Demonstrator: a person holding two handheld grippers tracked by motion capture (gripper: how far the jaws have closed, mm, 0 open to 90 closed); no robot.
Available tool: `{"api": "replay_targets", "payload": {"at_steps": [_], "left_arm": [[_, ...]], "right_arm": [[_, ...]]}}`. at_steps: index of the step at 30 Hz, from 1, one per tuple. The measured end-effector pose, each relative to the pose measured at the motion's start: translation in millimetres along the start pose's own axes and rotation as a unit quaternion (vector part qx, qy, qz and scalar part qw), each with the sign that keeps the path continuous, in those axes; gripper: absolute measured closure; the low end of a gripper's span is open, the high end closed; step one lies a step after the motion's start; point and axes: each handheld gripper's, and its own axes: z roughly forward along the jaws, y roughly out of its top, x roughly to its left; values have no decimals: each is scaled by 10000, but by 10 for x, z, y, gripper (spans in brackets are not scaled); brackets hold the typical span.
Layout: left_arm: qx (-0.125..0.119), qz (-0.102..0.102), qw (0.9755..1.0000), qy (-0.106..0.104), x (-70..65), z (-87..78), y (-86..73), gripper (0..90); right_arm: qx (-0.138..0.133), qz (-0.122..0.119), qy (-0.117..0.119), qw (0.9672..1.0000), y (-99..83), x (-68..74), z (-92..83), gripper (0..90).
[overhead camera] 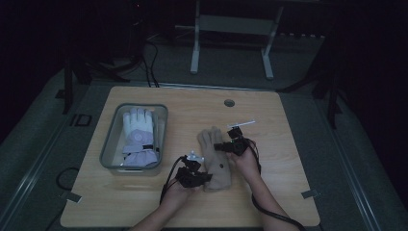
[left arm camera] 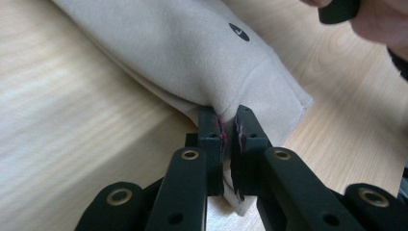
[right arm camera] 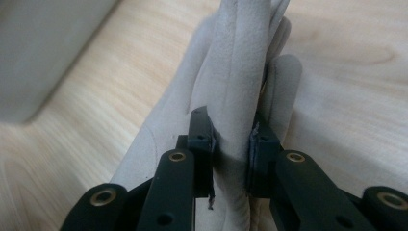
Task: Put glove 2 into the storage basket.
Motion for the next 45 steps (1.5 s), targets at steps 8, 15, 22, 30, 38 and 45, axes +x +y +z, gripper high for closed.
{"api": "replay_targets", "payload": {"at_steps": [8,15,22,30,38,45], "left_arm": [[-233,-14,9997,16,42,-205,100,851],[-440,30,9990,79,51,-374,190,850],[-548,157,9980,273,101,-660,285,850],[-743,166,9953,590,235,-1085,316,850],[-860,12,9921,915,455,-1531,232,850],[-915,-147,9884,1206,658,-1873,66,850]], "right_arm": [[-301,-14,57,9995,146,83,-161,766],[-482,-69,141,9987,316,180,-288,765],[-667,-361,155,9970,588,430,-400,764],[-798,-600,392,9942,928,755,-430,763],[-783,-879,571,9914,1246,1179,-264,763],[-705,-1147,691,9885,1458,1569,-45,762]]}}
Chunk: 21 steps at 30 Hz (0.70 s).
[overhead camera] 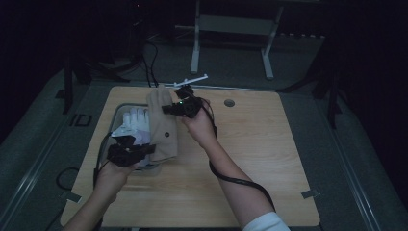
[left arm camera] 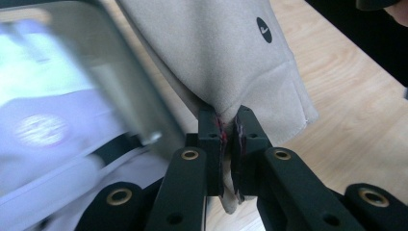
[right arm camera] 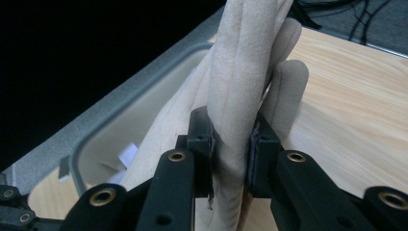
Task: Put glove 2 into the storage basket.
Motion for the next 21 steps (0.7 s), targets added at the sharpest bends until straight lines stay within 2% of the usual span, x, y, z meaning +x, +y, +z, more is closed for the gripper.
{"api": "replay_targets", "payload": {"at_steps": [2,8,12,14,15,21], "left_arm": [[3,-57,10000,50,83,-81,-43,849],[64,-189,9993,308,327,-283,-150,849],[144,-297,9987,382,451,-304,-217,849],[162,-320,9987,365,470,-294,-226,848],[195,-395,9985,322,513,-254,-255,848],[253,-579,9973,366,601,-121,-341,846]], "right_arm": [[36,-63,106,9999,62,114,138,762],[155,-185,272,9993,162,298,472,761],[255,-232,332,9989,197,384,697,761],[322,-241,303,9987,190,391,789,760],[356,-236,284,9987,178,379,848,760],[592,-183,302,9976,102,275,1114,756]]}}
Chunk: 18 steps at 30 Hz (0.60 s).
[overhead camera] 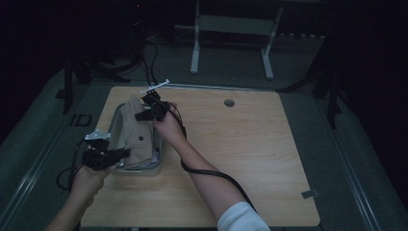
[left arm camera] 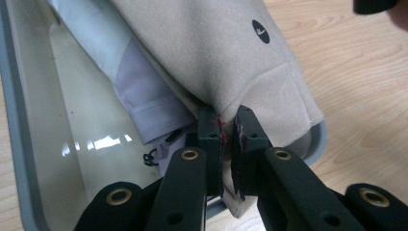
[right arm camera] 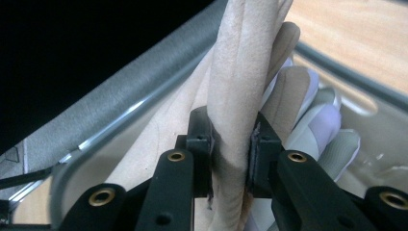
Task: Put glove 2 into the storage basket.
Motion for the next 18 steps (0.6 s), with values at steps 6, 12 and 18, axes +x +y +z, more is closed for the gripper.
{"api": "replay_targets", "payload": {"at_steps": [6,12,18], "left_arm": [[116,-160,9998,-82,68,112,-75,842],[136,-225,9996,-122,87,181,-112,822],[84,-180,9997,-130,79,143,-97,609]], "right_arm": [[282,50,-83,9996,-112,-81,247,748],[261,159,68,9995,-164,-165,293,717],[137,-34,15,9999,-124,-154,209,535]]}}
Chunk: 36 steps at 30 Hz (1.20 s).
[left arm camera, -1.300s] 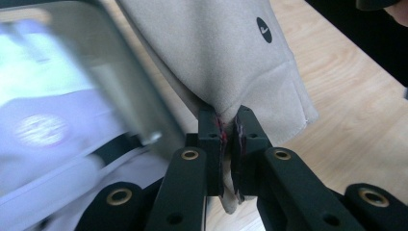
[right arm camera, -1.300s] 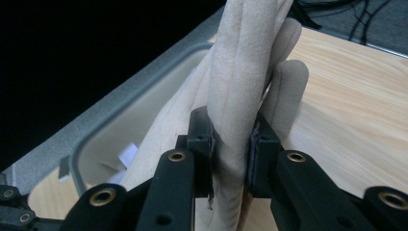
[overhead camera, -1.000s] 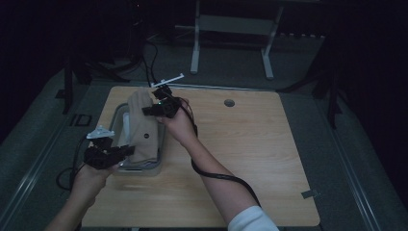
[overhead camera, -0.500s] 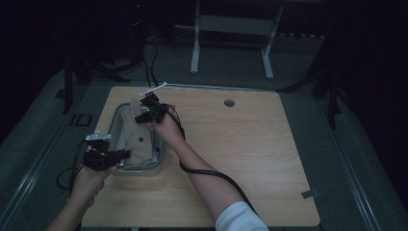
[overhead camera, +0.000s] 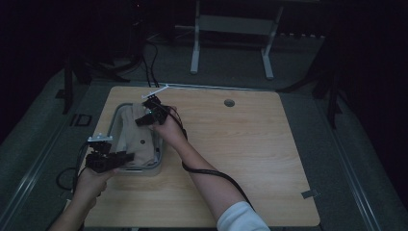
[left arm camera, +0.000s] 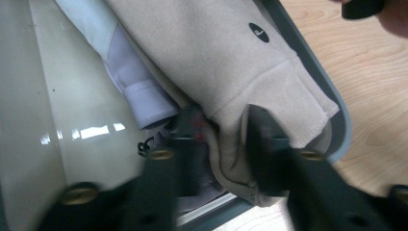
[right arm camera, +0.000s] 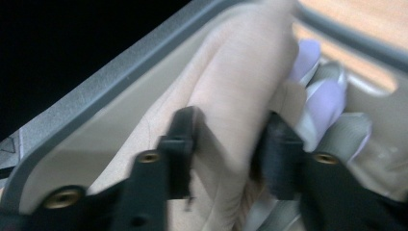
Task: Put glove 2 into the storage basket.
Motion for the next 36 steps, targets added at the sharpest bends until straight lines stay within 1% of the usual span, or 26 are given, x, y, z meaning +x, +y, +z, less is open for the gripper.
{"api": "replay_targets", "payload": {"at_steps": [2,4,5,6,7,8,9,10,11,12,13,14,15,17,18,20,21,22,23,24,25,27,30,31,32,36], "left_arm": [[-84,18,10000,-10,-17,-35,12,549],[-156,52,9998,67,-42,-63,28,458],[-236,71,9997,76,-56,-79,33,439],[-310,94,9995,49,-70,-101,36,418],[-423,157,9990,31,-93,-126,38,364],[-504,189,9985,52,-111,-141,39,331],[-504,189,9985,52,-111,-141,39,321],[-793,227,9965,100,-153,-178,41,292],[-894,223,9957,107,-174,-190,44,254],[-894,223,9957,107,-174,-190,44,222],[-983,317,9946,144,-230,-196,55,173],[-998,375,9942,164,-266,-193,57,143],[-996,460,9938,164,-301,-189,59,141],[-1045,578,9928,93,-382,-170,56,124],[-1044,663,9923,76,-431,-152,57,113],[-1094,720,9914,16,-500,-129,57,107],[-1094,720,9914,16,-500,-129,57,107],[-1090,846,9904,-4,-578,-98,61,104],[-1079,882,9902,-44,-613,-78,66,100],[-1079,882,9902,-44,-613,-78,66,100],[-1081,917,9899,-104,-666,-49,75,100],[-1061,926,9899,-160,-706,-21,88,100],[-1101,950,9890,-255,-774,30,103,100],[-1101,950,9890,-255,-774,30,103,100],[-1102,945,9890,-266,-783,37,103,100],[-1073,1011,9884,-360,-871,82,101,100]], "right_arm": [[-51,-32,-33,10000,25,-8,-62,468],[-69,-105,19,9999,53,-12,-136,366],[-59,-131,-2,9999,60,-7,-161,344],[-32,-195,33,9998,65,-2,-195,295],[-37,-278,90,9996,65,5,-232,257],[-69,-316,80,9994,67,14,-286,239],[-69,-316,80,9994,67,14,-286,239],[-148,-307,198,9992,65,10,-377,221],[-160,-327,235,9991,62,7,-411,198],[-199,-355,240,9989,56,11,-454,196],[-199,-427,216,9987,41,15,-504,195],[-190,-481,187,9985,29,16,-532,194],[-209,-543,158,9982,10,19,-569,192],[-211,-713,162,9971,-42,20,-633,186],[-218,-734,168,9969,-74,18,-663,181],[-215,-788,193,9965,-145,10,-719,174],[-227,-810,186,9963,-181,2,-743,169],[-238,-795,214,9963,-224,-7,-774,169],[-223,-805,244,9962,-247,-14,-791,168],[-223,-805,244,9962,-247,-14,-791,168],[-243,-821,248,9960,-315,-29,-843,165],[-221,-858,243,9958,-373,-42,-884,162],[-205,-869,223,9958,-484,-80,-954,162],[-205,-869,223,9958,-484,-80,-954,162],[-193,-875,190,9958,-562,-117,-994,162],[-177,-877,140,9959,-696,-181,-1060,162]]}}
